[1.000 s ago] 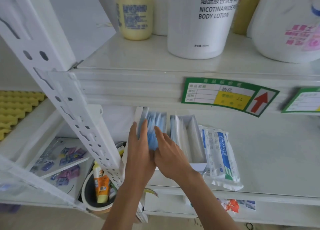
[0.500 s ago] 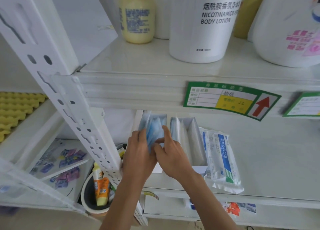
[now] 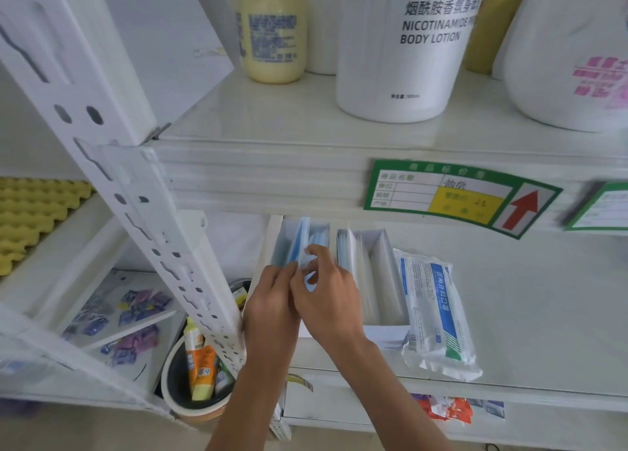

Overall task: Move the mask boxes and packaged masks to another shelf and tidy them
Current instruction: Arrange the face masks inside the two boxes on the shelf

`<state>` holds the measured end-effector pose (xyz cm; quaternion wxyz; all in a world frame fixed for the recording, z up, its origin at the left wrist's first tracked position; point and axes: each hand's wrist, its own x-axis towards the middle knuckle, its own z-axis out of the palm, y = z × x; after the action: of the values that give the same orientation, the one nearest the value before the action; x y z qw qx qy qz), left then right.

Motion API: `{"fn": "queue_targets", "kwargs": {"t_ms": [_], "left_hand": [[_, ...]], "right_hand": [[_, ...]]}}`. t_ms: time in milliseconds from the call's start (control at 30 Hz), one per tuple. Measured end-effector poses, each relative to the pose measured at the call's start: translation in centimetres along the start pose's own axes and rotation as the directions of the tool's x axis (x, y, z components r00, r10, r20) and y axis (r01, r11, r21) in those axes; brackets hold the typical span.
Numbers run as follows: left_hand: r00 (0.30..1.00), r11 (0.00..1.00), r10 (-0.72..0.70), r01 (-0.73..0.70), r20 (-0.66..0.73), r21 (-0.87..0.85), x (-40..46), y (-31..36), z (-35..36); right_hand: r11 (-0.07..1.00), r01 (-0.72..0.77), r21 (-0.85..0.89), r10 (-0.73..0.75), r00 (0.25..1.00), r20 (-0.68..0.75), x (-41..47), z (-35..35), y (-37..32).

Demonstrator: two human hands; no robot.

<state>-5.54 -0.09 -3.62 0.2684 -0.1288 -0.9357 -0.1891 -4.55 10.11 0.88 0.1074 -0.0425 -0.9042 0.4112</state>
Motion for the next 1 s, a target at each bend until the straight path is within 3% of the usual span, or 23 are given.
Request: {"fn": "queue_targets", "kwargs": {"t_ms": [133, 200, 267, 367, 467, 533, 700, 900, 1000], "left_hand": [[0.922, 0.970, -0.211, 0.237, 0.325, -0.044, 0.7, 0.1, -1.4], [0.887, 0.937, -0.267, 0.331, 0.377, -0.114, 1.0, 0.1, -2.3], [0.884, 0.899, -0.300, 0.388, 0.358, -0.205, 1.4, 0.6, -3.4], [0.877, 0.898, -0.271, 0.379, 0.395, -0.225, 1.7, 0.9, -4.7], [0.827, 0.891, -0.227, 0.389, 0.514, -0.233, 1.8, 0.6, -5.9], [0.843, 0.884, -0.268, 0.408, 0.466, -0.229, 2.3, 0.7, -6.0], [0.806, 0.905, -0.403, 0.420, 0.433, 0.061, 3.4, 2.1, -3.8], [0.889, 0.932, -0.360, 0.355, 0.284, 0.072, 3.9, 1.5, -3.6], [0.890, 0.938, -0.346, 0.338, 0.298, 0.079, 4.3, 1.9, -4.3]], "right_hand": [[0.992, 0.012, -0.127, 0.001, 0.995, 0.105, -0.3, 1.1, 0.9], [0.986, 0.012, -0.165, 0.015, 0.987, 0.159, -0.5, 0.8, 0.8], [0.998, -0.006, -0.058, 0.015, 0.988, 0.153, -0.3, 0.0, 0.7], [0.993, -0.080, 0.088, 0.058, 0.972, 0.230, 0.2, -0.6, 0.8], [0.997, -0.053, 0.063, 0.034, 0.960, 0.279, 0.2, -0.2, 1.7], [1.000, 0.008, -0.008, -0.005, 0.970, 0.244, 0.0, 0.2, 1.9], [0.950, 0.230, -0.211, -0.204, 0.969, 0.138, -0.4, 1.3, 1.7], [0.893, 0.350, -0.283, -0.284, 0.926, 0.251, -0.6, 2.3, 2.2], [0.827, 0.411, -0.382, -0.282, 0.893, 0.351, -0.5, 1.6, 2.2]]}}
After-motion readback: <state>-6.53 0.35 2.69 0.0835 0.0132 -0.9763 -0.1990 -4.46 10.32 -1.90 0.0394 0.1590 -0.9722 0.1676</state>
